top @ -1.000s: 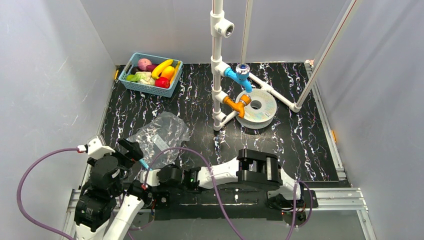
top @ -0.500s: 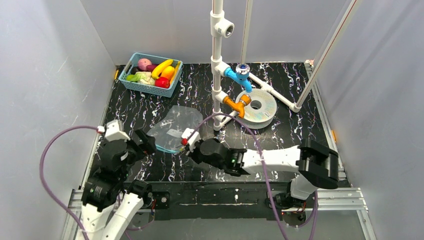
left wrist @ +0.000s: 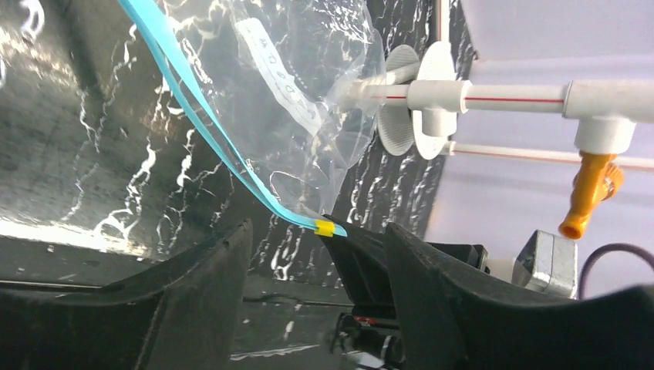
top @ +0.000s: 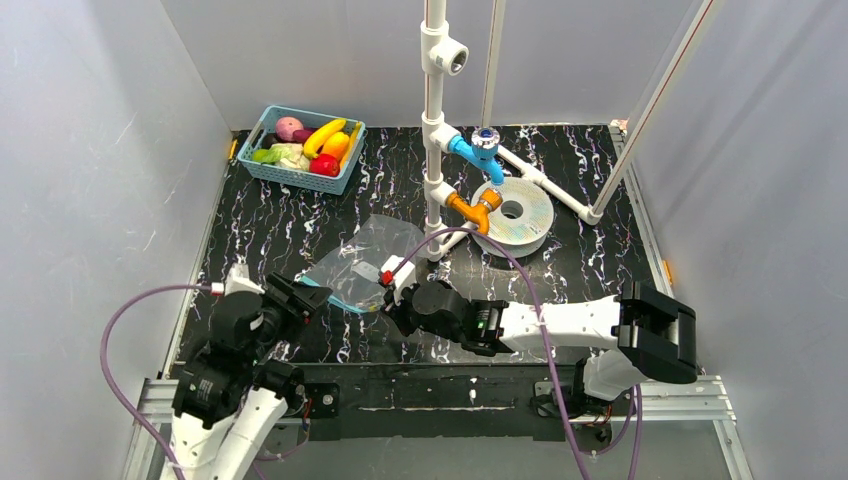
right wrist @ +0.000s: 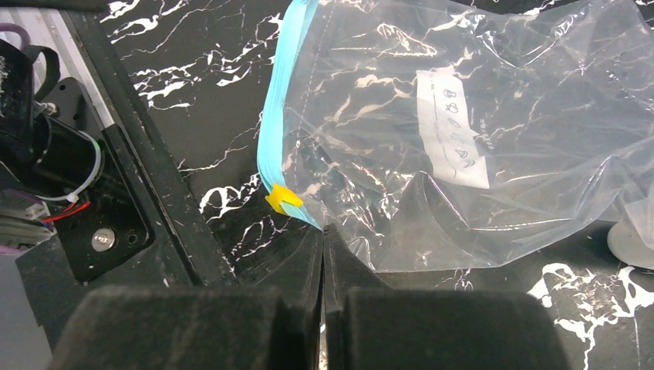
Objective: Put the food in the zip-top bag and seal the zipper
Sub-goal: Open the zipper of the food storage bag at the center of the board.
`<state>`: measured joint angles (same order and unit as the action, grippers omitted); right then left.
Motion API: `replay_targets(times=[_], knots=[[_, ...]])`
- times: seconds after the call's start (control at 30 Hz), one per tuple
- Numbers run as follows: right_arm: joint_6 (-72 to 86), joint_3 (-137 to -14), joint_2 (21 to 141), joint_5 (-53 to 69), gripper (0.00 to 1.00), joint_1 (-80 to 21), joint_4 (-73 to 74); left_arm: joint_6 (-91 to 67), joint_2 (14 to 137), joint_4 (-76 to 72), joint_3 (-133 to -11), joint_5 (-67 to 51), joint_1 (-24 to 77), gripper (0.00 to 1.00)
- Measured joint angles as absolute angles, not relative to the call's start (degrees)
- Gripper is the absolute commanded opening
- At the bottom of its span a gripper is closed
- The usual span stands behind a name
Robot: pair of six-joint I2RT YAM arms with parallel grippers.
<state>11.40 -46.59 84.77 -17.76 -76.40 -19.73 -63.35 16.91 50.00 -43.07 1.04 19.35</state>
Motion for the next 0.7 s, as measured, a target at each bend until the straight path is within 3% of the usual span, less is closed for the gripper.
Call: replay_targets(times=[0.2,0.5,0.7], knots=[[11.8,-46.2,83.8,-16.9,0.01,-76.4,-19.5,-74.3,12.9,49.7,-34.9,0.9,19.4,0.29],[11.6,-44.3,80.6,-13.9,0.01,-76.4,-19.6,-79.4,17.4,48.0,-31.4,0.7,19.4,0.37],[11.3,-44.0,80.4,-11.7,0.01,-76.4,-19.6,-80.4,17.5,45.2,-29.0,0.8,19.4,0.33]])
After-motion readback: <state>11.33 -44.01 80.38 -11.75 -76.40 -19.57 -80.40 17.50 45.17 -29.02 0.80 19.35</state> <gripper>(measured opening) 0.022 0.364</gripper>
